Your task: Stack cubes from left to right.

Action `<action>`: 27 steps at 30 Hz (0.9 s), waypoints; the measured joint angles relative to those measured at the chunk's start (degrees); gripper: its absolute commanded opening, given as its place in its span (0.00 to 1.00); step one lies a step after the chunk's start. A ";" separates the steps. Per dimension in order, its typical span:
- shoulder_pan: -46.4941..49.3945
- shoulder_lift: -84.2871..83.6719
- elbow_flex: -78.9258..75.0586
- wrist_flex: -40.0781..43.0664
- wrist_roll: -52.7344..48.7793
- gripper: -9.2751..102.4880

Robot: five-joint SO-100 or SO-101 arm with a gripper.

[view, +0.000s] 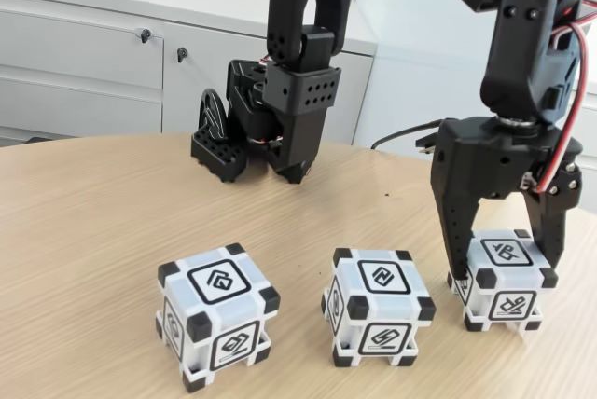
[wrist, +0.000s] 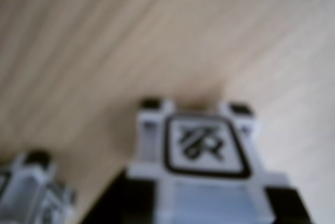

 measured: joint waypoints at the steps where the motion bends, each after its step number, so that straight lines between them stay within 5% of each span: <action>1: -0.09 0.26 0.00 0.00 0.79 0.16; 17: 1.14 16.52 0.26 0.00 9.49 0.18; 27: 16.70 23.03 0.26 0.00 11.78 0.19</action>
